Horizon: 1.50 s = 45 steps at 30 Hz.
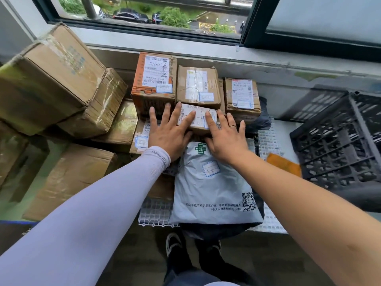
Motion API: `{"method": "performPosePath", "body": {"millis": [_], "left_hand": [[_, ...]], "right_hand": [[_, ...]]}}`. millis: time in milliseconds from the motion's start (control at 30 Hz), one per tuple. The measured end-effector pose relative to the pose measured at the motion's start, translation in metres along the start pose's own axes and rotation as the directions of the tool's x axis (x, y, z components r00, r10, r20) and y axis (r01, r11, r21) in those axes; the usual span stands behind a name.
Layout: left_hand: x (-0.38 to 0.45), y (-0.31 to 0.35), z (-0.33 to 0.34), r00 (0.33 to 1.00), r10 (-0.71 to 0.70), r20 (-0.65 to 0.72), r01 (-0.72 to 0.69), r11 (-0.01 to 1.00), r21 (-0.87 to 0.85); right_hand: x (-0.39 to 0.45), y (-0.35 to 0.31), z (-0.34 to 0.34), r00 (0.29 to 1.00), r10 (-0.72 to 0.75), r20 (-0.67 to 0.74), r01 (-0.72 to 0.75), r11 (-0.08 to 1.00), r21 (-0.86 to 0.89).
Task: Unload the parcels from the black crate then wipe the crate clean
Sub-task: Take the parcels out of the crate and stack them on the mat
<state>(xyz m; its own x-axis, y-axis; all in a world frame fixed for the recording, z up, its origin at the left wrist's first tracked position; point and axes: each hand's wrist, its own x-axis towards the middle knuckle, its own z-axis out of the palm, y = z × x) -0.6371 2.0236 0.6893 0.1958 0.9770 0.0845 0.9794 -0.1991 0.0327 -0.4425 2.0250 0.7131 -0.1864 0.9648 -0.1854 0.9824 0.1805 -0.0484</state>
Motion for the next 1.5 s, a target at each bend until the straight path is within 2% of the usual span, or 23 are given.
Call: {"method": "performPosePath", "body": {"millis": [200,400,533,933,1200,1500], "left_hand": [[-0.011,0.019,-0.013,1.000,-0.014,-0.011,0.014,1.000,0.003],[-0.019,0.071,-0.040,0.999,-0.046,0.024,0.045,0.998,0.044],[-0.017,0.128,-0.064,0.999,-0.052,0.013,0.051,0.998,0.048],[-0.002,0.329,-0.095,0.991,-0.110,-0.078,0.102,0.991,-0.091],[0.022,0.417,-0.100,0.995,0.012,-0.100,-0.028,0.987,-0.160],[0.074,0.477,-0.086,0.978,0.200,-0.060,-0.208,0.950,-0.232]], "right_hand": [[-0.012,0.015,-0.012,1.000,-0.012,-0.028,0.011,1.000,-0.027],[-0.030,0.065,-0.035,0.986,-0.092,-0.140,0.081,0.993,-0.083],[-0.052,0.117,-0.053,0.977,-0.096,-0.189,0.083,0.994,-0.074],[-0.123,0.296,-0.085,0.962,-0.049,-0.270,0.034,0.998,-0.060],[-0.137,0.376,-0.091,0.955,0.068,-0.288,-0.069,0.998,0.007],[-0.141,0.440,-0.089,0.949,0.228,-0.220,-0.233,0.973,0.002]]}}
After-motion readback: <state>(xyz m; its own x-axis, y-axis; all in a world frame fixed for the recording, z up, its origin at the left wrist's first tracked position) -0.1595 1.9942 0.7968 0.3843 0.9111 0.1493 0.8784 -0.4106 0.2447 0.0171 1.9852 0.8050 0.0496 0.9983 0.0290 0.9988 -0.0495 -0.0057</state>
